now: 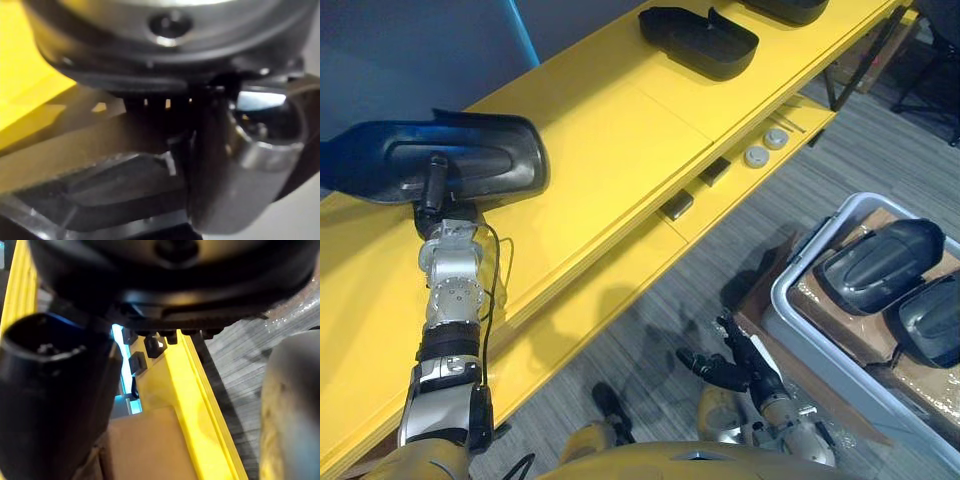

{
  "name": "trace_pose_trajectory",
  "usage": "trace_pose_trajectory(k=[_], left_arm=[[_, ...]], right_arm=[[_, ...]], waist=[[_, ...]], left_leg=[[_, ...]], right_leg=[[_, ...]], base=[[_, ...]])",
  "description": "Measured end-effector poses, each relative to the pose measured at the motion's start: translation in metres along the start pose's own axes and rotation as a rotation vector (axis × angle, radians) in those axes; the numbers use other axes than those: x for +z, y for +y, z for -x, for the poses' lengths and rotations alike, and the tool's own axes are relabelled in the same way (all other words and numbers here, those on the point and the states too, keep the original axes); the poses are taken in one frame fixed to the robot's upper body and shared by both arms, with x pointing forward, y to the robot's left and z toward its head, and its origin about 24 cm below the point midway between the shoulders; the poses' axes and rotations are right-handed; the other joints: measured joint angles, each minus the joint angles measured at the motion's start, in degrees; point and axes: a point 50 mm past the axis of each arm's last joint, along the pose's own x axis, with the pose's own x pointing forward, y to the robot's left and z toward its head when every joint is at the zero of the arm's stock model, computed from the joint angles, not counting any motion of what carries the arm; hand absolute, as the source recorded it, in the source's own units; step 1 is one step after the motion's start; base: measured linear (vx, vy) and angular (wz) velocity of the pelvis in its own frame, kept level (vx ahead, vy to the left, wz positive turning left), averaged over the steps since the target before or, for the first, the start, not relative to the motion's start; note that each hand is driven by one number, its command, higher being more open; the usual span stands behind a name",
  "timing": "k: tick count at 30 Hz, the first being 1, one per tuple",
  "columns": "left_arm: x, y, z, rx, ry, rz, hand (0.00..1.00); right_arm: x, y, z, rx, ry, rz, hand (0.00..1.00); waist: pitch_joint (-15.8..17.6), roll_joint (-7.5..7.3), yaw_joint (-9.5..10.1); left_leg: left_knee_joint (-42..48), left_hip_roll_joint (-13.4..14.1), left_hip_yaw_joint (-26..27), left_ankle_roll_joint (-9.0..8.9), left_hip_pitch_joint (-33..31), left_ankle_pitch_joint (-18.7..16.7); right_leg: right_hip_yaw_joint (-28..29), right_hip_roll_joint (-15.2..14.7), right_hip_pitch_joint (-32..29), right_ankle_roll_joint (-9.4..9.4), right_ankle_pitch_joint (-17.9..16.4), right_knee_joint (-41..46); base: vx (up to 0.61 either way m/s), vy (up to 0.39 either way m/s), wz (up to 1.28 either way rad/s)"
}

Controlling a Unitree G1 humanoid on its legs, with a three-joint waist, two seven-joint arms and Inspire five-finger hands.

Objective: Walk over and take three plastic housings, then place them on the shelf

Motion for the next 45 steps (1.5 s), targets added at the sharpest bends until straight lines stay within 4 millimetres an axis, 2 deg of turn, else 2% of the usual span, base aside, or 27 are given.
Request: trace_pose_trajectory(k=[11, 15, 19, 23, 37, 42, 45], left_arm=[[-0.001, 0.002, -0.005, -0.082, 0.092, -0.463, 1.0], [-0.002, 0.003, -0.008, -0.048, 0.1, -0.638, 1.0], [0.002, -0.005, -0.014, 0.005, 0.078, -0.682, 1.0], [0.015, -0.005, -0.022, 0.053, 0.068, -0.732, 1.0], [0.045, -0.029, -0.039, 0.061, 0.091, -0.922, 1.0], [0.071, -0.047, -0.046, 0.025, 0.099, -1.041, 1.0], [0.082, -0.047, -0.047, -0.003, 0.125, -1.067, 1.0]], right_arm=[[-0.002, -0.007, 0.003, 0.016, 0.01, 0.004, 1.0], [-0.001, -0.008, 0.002, 0.011, 0.008, -0.003, 1.0], [-0.001, -0.009, 0.002, -0.006, 0.005, -0.029, 1.0], [-0.002, -0.011, 0.003, -0.029, 0.008, -0.04, 1.0], [0.001, -0.01, -0.001, -0.037, -0.002, -0.105, 1.0], [0.003, -0.008, -0.003, -0.038, -0.009, -0.128, 1.0], [0.003, -0.008, -0.003, -0.037, -0.009, -0.13, 1.0]], waist=[[0.1, 0.26, 0.29], [0.3, 0.59, -0.14], [0.9, 0.96, -0.57], [1.0, 1.08, -1.31], [2.1, 0.87, -1.87], [2.6, 0.27, -2.93], [2.8, 0.18, -3.58]], left_leg=[[-1.4, -0.1, -0.3, -0.48, 0.9, 0.6], [-1.4, 0.0, -0.9, -0.56, 1.2, 0.7], [-1.7, 0.1, -1.4, -0.82, 1.0, 0.9], [-1.7, 0.2, -1.2, -0.86, 0.9, 1.0], [-1.6, 0.2, -0.2, -0.77, 0.4, 1.1], [-1.6, 0.2, 0.0, -0.6, 0.1, 1.3], [-1.0, 0.5, 0.3, -0.47, 0.1, 1.3]], right_leg=[[-0.3, 0.1, 0.0, -0.2, -0.5, 0.5], [-1.0, 0.1, 0.7, -0.25, -0.5, 0.4], [-1.4, 0.1, 0.6, -0.28, -0.8, 0.5], [-1.4, 0.2, 0.3, -0.33, -0.8, 0.6], [-0.2, 0.3, -1.3, -0.51, -1.0, 1.5], [0.1, 0.4, -1.4, -0.45, -0.9, 1.5], [0.5, 0.7, -1.3, -0.41, -0.8, 1.4]], base=[[0.0, 0.0, 0.0], [0.0, 0.009, 0.07], [-0.01, 0.005, 0.04], [0.0, 0.0, 0.0], [0.0, 0.005, -0.03], [0.01, 0.002, -0.01], [0.04, -0.007, -0.07]])
